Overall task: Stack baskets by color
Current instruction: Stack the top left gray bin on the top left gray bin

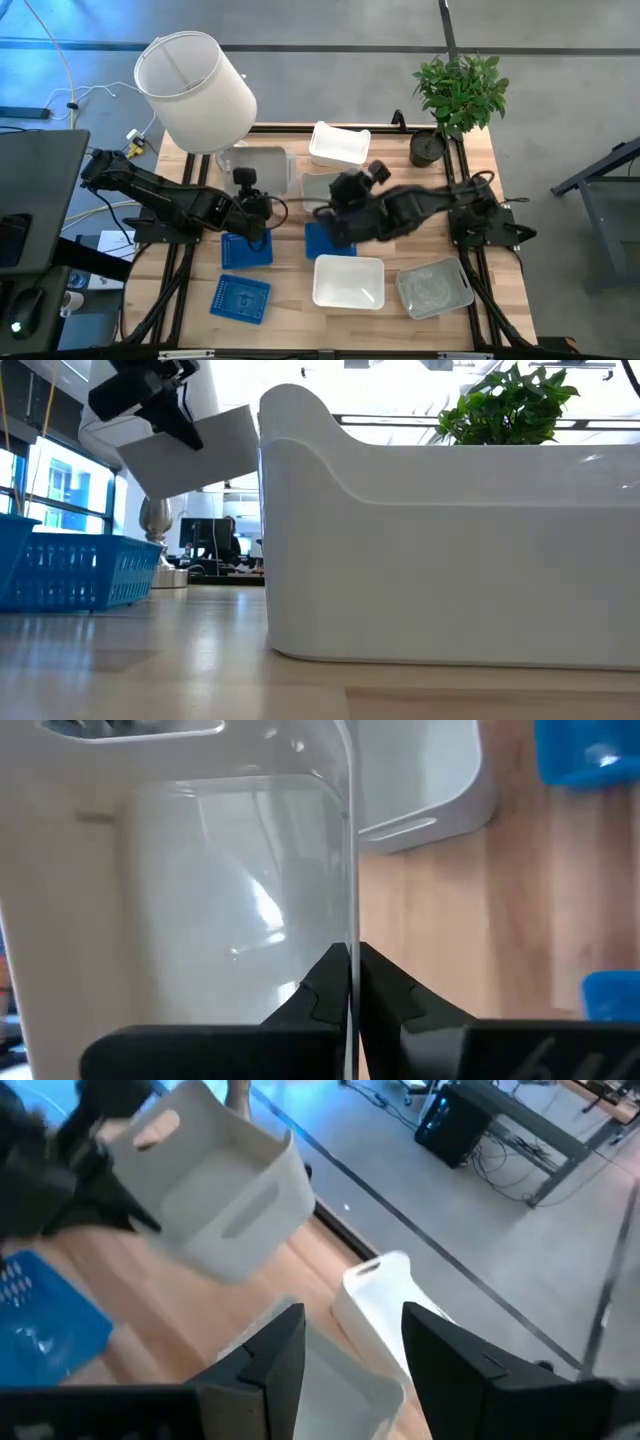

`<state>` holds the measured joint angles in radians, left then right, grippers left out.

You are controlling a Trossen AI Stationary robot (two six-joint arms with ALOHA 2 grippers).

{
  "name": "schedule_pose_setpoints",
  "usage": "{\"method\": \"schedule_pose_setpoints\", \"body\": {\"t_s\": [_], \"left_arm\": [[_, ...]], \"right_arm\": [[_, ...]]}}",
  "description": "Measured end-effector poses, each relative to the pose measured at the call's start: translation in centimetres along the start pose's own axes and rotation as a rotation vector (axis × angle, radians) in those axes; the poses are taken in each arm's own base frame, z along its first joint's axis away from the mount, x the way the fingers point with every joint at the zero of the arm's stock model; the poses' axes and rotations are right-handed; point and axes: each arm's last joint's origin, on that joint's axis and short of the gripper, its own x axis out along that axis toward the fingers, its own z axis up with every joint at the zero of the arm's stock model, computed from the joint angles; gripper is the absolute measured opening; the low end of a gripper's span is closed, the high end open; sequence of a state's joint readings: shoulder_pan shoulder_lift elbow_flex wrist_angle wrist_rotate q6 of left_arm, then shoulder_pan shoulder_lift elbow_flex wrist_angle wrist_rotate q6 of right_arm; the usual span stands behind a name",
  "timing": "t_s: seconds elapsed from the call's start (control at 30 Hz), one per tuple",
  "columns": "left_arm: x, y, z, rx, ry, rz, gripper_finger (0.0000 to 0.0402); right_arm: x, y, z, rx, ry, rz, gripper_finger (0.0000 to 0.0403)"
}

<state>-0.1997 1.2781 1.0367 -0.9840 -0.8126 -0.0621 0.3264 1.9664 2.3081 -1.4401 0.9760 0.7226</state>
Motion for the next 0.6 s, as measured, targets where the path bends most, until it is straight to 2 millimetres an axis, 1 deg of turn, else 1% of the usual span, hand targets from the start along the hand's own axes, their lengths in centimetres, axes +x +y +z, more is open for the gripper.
{"method": "schedule_pose_setpoints", "body": {"t_s": [0.1,0.2,0.33,0.47,0.6], "left_arm": [[0.0,0.1,0.0,0.057,-0.003,0.036,0.0000],[0.0,0.2,0.1,0.094,-0.005,0.073,0.0000],[0.0,0.3,0.1,0.148,-0.003,0.114,0.0000],[0.0,0.4,0.1,0.184,0.000,0.126,0.0000],[0.0,0.3,0.1,0.206,0.000,0.096,0.0000]], "right_arm": [[0.9,-0.6,1.5,0.017,-0.039,0.021,0.0155],[2.0,-0.7,2.9,0.032,-0.085,0.048,0.0155],[3.6,-1.2,4.6,0.080,-0.117,0.130,0.0155],[4.9,-1.8,5.4,0.126,-0.118,0.170,0.0155],[5.8,-2.5,5.6,0.170,-0.086,0.174,0.0155]]}}
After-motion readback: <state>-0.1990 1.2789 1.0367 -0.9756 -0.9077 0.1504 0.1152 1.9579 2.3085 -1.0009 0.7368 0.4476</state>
